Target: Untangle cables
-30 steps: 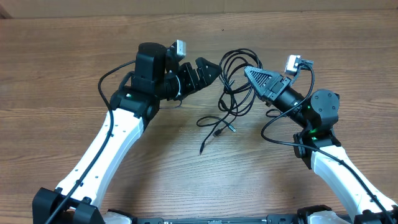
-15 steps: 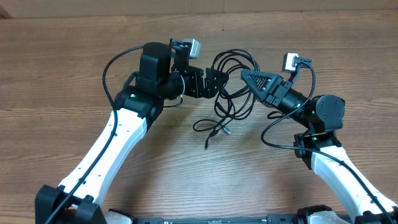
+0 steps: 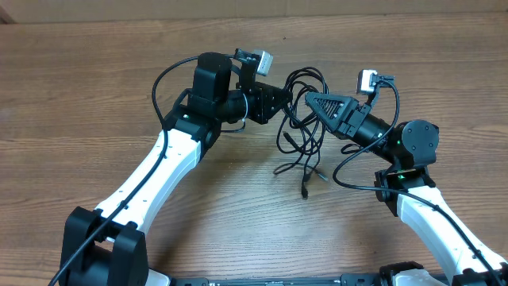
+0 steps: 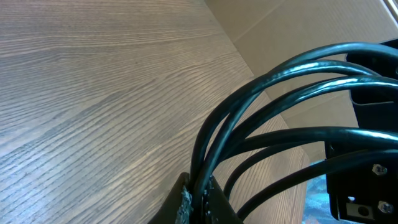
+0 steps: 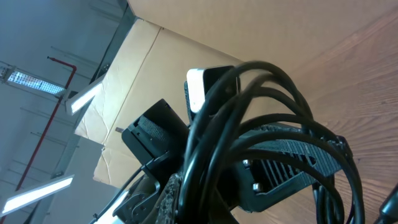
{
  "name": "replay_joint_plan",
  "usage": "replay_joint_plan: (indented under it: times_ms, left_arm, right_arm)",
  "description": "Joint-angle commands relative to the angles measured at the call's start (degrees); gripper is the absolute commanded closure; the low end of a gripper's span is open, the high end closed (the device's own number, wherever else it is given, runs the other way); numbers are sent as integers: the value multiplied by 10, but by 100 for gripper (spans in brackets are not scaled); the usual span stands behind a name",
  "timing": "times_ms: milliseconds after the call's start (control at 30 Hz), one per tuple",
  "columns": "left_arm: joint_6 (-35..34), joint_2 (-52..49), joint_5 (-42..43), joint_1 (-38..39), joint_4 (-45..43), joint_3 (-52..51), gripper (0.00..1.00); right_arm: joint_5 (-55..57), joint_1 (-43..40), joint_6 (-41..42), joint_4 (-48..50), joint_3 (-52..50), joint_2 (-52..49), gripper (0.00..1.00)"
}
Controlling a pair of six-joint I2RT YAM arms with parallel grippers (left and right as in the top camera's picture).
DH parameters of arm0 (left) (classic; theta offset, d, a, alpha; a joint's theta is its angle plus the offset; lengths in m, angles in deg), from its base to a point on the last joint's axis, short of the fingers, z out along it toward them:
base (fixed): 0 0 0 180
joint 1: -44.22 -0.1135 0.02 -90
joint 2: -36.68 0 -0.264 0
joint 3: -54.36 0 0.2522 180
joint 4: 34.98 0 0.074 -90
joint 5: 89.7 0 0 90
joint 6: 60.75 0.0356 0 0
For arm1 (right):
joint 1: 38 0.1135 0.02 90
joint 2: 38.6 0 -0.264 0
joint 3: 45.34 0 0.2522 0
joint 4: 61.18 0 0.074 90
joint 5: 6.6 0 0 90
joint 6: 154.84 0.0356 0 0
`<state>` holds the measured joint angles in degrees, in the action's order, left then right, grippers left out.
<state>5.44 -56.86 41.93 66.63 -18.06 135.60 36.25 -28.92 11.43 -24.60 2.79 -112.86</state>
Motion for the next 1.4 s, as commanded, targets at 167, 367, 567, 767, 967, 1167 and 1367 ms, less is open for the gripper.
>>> replay_joint_plan:
  times_ms: [167,367,567,767,967,1167,1367]
  left_arm:
    - [108,-16,110,-30,33,-2,14]
    - [110,-16,168,-52,49,-2,23]
    - [118,-16,196,-38,38,-2,25]
    - [113,-25,121,7,24,-2,28]
    - [42,-30,-30,22,-27,-2,58]
    - [43,-29,-93,5,-35,-2,96]
    - [45,-26,-71,-53,-34,-2,96]
  right_arm:
    - [5,0,5,17,13,13,96]
    - [6,0,5,17,13,13,96]
    - [6,0,5,17,13,13,96]
    - [5,0,20,17,13,13,96]
    - [-24,0,19,16,13,13,96]
    - [-29,0,-15,5,13,13,91]
    - [26,0,-153,-167,13,13,69]
